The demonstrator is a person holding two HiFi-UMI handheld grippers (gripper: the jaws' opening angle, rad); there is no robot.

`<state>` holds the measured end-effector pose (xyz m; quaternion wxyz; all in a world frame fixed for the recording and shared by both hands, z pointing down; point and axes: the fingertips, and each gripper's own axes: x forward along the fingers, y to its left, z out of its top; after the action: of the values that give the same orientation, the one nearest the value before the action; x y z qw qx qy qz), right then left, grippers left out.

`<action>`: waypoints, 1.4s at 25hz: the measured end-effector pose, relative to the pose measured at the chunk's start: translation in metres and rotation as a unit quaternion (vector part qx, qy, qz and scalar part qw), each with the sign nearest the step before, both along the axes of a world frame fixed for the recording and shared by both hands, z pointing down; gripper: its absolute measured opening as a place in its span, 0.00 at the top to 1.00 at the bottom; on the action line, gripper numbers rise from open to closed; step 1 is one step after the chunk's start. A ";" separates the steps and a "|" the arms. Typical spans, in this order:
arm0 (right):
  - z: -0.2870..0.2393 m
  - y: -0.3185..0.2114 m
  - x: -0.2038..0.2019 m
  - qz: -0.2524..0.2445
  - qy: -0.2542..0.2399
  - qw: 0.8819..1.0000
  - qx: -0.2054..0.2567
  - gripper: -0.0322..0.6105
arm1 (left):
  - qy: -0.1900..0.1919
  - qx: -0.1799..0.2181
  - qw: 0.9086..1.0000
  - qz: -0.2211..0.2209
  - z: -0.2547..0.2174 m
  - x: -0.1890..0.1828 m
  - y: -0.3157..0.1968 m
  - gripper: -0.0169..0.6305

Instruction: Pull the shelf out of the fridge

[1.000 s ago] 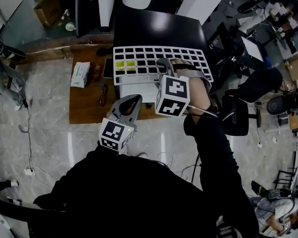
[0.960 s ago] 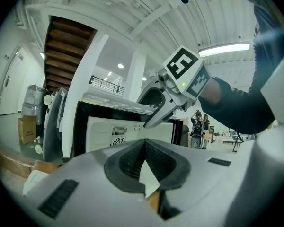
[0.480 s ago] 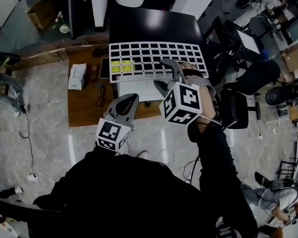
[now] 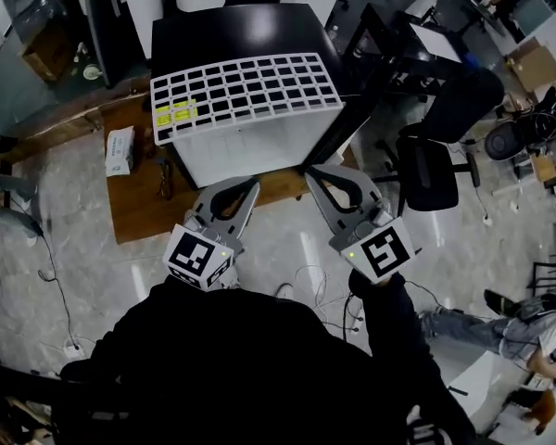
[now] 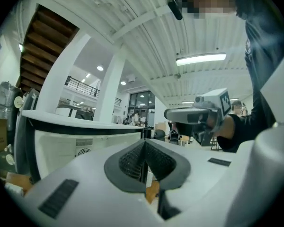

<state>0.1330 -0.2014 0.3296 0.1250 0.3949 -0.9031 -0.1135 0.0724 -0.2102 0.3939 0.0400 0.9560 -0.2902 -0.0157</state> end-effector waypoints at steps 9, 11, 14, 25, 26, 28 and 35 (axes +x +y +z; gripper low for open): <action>0.044 0.107 0.063 -0.010 -0.149 0.988 -0.049 0.94 | 0.008 -0.003 1.000 0.004 -0.004 0.068 0.112 0.97; 0.042 0.124 0.072 -0.035 -0.167 0.984 -0.051 0.94 | 0.007 -0.005 1.000 -0.009 0.000 0.079 0.134 0.97; 0.040 0.145 0.084 -0.069 -0.170 0.982 -0.049 0.94 | 0.007 -0.004 0.999 -0.034 -0.001 0.091 0.159 0.97; 0.055 0.194 0.067 -0.124 -0.180 0.972 -0.082 0.94 | -0.006 -0.009 0.995 -0.101 0.002 0.076 0.215 0.97; 0.056 0.196 0.064 -0.127 -0.184 0.971 -0.085 0.94 | -0.004 -0.009 0.995 -0.104 0.002 0.073 0.217 0.97; 0.056 0.198 0.058 -0.135 -0.190 0.969 -0.087 0.94 | -0.001 -0.008 0.994 -0.108 0.001 0.068 0.220 0.97; 0.057 0.198 0.041 -0.145 -0.186 0.967 -0.094 0.94 | 0.007 -0.016 0.993 -0.113 0.005 0.053 0.224 0.97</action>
<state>0.1743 -0.0034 0.3870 -0.0267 0.2608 -0.9645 0.0306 0.1255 0.0142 0.3986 0.0550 0.9164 -0.3960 -0.0220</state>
